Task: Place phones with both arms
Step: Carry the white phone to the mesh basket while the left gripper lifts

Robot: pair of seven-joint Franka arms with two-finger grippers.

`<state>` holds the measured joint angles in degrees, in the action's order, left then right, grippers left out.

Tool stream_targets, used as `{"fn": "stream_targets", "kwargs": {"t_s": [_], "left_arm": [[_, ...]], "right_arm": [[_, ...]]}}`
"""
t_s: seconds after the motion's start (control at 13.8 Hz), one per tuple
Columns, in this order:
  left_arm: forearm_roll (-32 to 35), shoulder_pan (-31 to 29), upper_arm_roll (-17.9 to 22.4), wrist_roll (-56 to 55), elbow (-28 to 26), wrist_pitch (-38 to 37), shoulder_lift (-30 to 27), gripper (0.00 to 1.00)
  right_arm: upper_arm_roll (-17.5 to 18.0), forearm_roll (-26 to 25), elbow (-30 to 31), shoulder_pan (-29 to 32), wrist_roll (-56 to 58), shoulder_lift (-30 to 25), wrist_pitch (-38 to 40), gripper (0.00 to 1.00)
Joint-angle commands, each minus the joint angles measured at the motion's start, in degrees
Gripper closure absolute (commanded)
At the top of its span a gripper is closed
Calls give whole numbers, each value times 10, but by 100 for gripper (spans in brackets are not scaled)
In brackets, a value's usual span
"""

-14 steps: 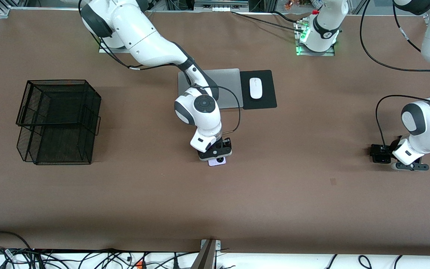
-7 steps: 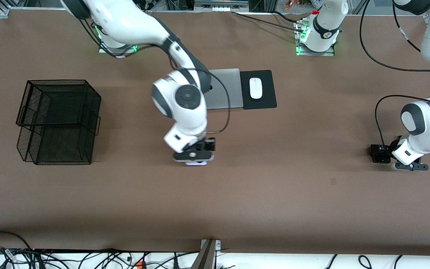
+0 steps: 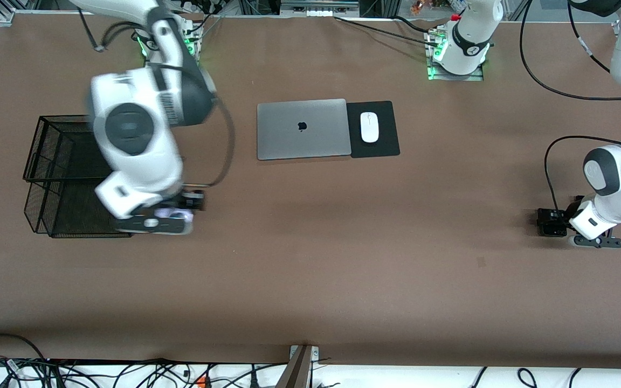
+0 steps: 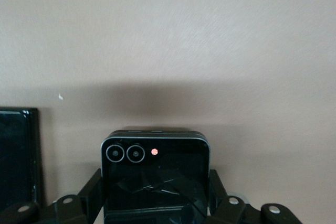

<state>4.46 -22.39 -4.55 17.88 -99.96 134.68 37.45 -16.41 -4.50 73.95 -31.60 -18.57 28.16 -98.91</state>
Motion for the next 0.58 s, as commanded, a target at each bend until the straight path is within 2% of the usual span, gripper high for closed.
{"fn": "stream_targets", "kwargs": {"t_s": [0.0,0.22,0.51], "left_arm": [[-2,43,4,-51,29,-44,-15,58],[-2,91,7,-115,56,-62,-13,58],[0,168,11,-222,68,-61,1,58]], "right_arm": [[-83,28,79,-1,98,-63,31,100],[-168,48,133,0,195,-81,39,100],[-229,64,212,0,263,-118,21,100]]}}
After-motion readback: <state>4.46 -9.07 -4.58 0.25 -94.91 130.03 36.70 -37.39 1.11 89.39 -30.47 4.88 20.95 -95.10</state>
